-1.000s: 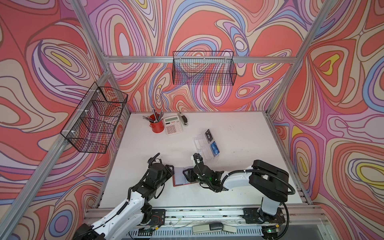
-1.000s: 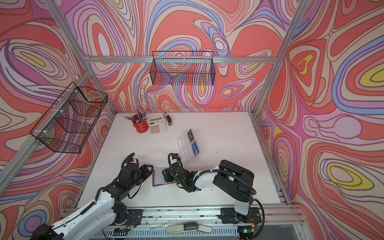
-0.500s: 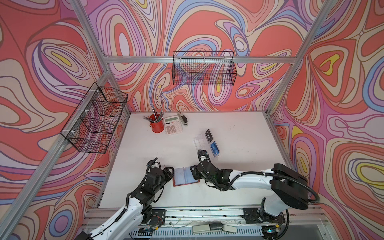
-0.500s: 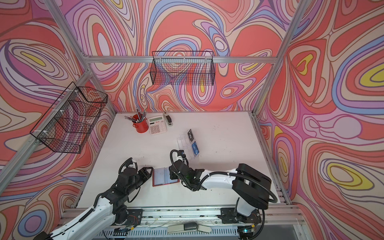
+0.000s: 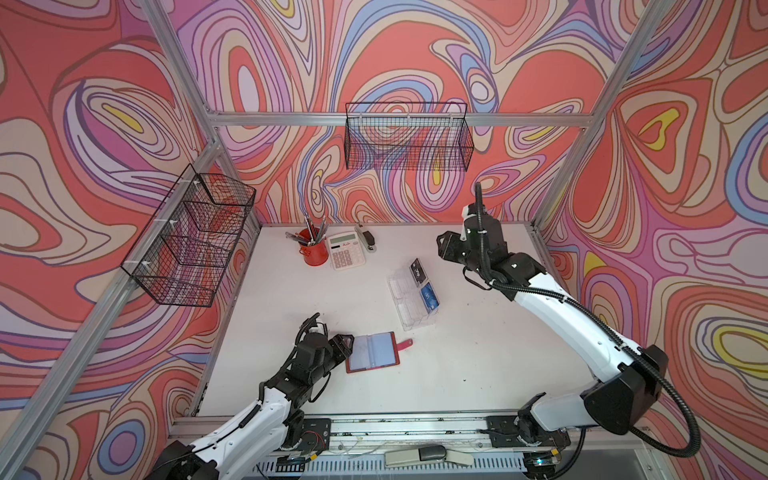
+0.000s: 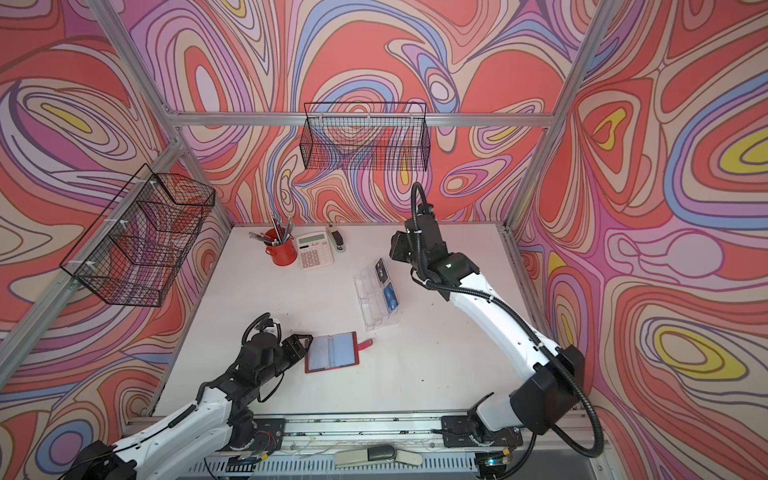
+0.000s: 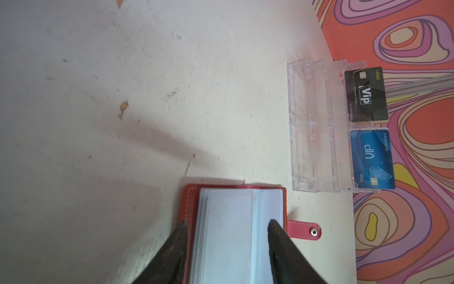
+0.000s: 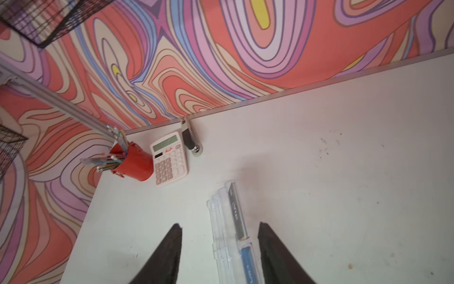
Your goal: Put the credit cards into the card holder
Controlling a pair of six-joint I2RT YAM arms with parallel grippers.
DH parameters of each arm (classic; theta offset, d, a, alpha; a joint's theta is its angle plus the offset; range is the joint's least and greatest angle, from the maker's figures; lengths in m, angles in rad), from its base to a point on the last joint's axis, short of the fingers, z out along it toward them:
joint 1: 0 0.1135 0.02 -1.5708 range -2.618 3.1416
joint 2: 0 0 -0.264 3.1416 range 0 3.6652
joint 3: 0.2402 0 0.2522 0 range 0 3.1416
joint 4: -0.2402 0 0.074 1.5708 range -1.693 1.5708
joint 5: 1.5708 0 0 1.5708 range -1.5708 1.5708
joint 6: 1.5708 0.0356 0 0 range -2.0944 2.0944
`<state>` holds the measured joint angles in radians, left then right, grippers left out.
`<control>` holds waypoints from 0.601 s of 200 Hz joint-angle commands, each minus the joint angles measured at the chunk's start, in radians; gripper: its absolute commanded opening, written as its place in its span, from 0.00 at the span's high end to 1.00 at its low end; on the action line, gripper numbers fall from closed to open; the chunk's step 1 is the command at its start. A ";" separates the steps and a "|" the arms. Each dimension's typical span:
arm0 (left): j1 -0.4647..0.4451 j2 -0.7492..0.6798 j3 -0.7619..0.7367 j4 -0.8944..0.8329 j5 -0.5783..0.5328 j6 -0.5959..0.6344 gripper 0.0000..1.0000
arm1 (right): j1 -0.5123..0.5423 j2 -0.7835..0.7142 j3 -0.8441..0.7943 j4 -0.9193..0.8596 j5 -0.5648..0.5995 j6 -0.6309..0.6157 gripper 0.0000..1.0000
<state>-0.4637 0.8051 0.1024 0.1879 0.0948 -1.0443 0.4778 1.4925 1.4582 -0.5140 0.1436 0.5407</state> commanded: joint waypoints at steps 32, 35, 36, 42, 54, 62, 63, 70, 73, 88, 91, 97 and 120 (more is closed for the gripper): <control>0.000 0.042 0.028 0.031 0.033 0.023 0.44 | -0.048 0.219 0.066 -0.075 -0.320 -0.101 0.46; 0.000 0.045 0.028 0.035 0.034 0.023 0.44 | -0.048 0.230 0.070 -0.078 -0.319 -0.104 0.46; 0.000 0.045 0.027 0.035 0.034 0.023 0.44 | -0.048 0.233 0.070 -0.078 -0.319 -0.104 0.46; 0.000 0.049 0.029 0.039 0.034 0.023 0.44 | -0.048 0.250 0.076 -0.081 -0.313 -0.112 0.46; 0.000 0.055 0.035 0.035 0.035 0.028 0.44 | -0.048 0.285 0.082 -0.085 -0.308 -0.128 0.45; 0.000 0.055 0.038 0.030 0.037 0.033 0.44 | -0.048 0.308 0.089 -0.090 -0.308 -0.136 0.45; 0.000 0.055 0.038 0.029 0.036 0.034 0.44 | -0.048 0.309 0.089 -0.090 -0.308 -0.138 0.45; 0.000 0.055 0.040 0.027 0.036 0.037 0.44 | -0.047 0.322 0.095 -0.092 -0.308 -0.145 0.45; 0.000 0.053 0.040 0.027 0.035 0.037 0.44 | -0.048 0.324 0.095 -0.093 -0.310 -0.144 0.45; 0.000 0.054 0.035 0.034 0.030 0.034 0.44 | -0.047 0.336 0.092 -0.084 -0.320 -0.146 0.45; 0.000 0.055 0.034 0.036 0.028 0.033 0.44 | -0.047 0.337 0.089 -0.082 -0.321 -0.145 0.45; -0.001 0.055 0.033 0.040 0.026 0.032 0.44 | -0.048 0.342 0.087 -0.081 -0.319 -0.144 0.46; 0.000 0.060 0.034 0.039 0.026 0.033 0.44 | -0.047 0.366 0.088 -0.084 -0.311 -0.143 0.47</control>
<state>-0.4637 0.8593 0.1165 0.2066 0.1268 -1.0214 0.4305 1.8297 1.5238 -0.5941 -0.1566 0.4194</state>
